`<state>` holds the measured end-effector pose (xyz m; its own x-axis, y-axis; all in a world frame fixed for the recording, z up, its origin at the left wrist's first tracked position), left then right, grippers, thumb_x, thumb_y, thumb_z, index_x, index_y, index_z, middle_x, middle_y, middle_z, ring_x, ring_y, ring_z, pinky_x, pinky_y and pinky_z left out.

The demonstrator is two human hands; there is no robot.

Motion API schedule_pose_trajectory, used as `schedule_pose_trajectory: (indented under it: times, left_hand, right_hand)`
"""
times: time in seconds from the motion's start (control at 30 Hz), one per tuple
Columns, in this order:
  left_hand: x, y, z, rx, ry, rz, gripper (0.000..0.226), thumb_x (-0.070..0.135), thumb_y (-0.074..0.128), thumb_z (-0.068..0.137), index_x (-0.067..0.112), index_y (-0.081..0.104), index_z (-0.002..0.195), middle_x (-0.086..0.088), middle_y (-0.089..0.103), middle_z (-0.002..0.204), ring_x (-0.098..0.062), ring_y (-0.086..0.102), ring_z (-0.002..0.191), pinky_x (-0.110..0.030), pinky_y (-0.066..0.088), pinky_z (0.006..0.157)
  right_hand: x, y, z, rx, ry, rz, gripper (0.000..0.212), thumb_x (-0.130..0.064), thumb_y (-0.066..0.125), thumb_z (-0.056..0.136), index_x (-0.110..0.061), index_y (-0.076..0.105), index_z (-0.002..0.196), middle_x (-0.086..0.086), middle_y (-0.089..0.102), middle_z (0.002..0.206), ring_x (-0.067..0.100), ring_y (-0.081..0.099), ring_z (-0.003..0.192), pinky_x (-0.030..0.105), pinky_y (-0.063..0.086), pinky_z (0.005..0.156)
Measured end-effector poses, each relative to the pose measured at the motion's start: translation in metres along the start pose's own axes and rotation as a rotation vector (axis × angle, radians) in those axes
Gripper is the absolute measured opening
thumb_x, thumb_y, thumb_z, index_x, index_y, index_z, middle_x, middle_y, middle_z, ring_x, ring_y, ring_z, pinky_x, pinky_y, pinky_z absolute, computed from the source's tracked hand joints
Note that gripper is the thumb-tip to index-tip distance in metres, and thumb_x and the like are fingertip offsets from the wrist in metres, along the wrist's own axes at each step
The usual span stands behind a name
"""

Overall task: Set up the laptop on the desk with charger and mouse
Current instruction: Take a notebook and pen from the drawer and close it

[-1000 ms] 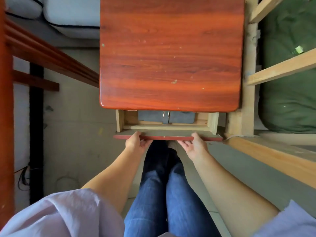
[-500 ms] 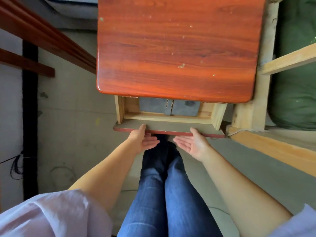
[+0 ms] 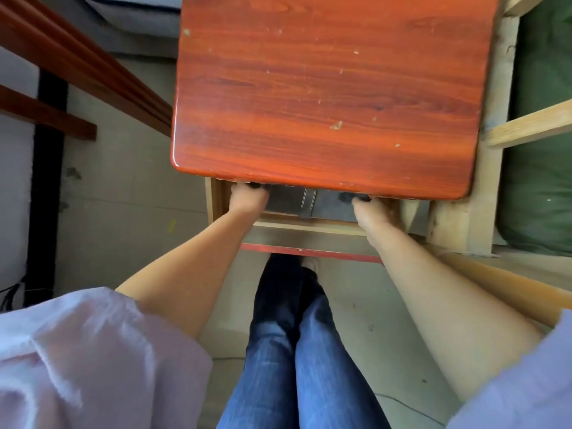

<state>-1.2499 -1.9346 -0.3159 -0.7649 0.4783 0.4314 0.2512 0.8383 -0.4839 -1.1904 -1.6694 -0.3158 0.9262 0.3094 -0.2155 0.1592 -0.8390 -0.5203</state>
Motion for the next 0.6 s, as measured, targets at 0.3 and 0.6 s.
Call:
schedule_pose_trajectory:
  times: [0.3, 0.6]
  left_hand:
    - [-0.007, -0.01, -0.025, -0.128, -0.059, -0.103, 0.067, 0.059, 0.054, 0.082, 0.002, 0.055, 0.117, -0.008, 0.062, 0.108, -0.023, 0.059, 0.096, -0.033, 0.045, 0.08]
    - [-0.025, -0.025, -0.104, -0.448, -0.238, -0.673, 0.02, 0.028, 0.064, 0.086, 0.017, 0.061, 0.103, 0.0, 0.076, 0.085, -0.013, 0.072, 0.073, -0.024, 0.056, 0.051]
  right_hand:
    - [0.0, -0.039, -0.02, 0.179, -0.228, -0.005, 0.052, -0.051, 0.039, 0.091, -0.007, 0.06, 0.107, 0.02, 0.06, 0.101, 0.035, 0.056, 0.095, 0.038, 0.04, 0.08]
    - [0.032, -0.031, -0.091, 0.139, -0.236, -0.108, 0.059, -0.041, 0.025, 0.099, 0.007, 0.058, 0.108, 0.028, 0.061, 0.11, 0.039, 0.056, 0.102, 0.035, 0.038, 0.077]
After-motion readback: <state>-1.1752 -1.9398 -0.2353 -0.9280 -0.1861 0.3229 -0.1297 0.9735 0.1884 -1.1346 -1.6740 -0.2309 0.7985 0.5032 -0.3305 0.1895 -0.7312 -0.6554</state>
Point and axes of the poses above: each hand's wrist, its own z-axis towards the middle knuckle, its own y-axis out of the palm, x = y × z, the point moved 7 cm from there along z, towards the middle knuckle
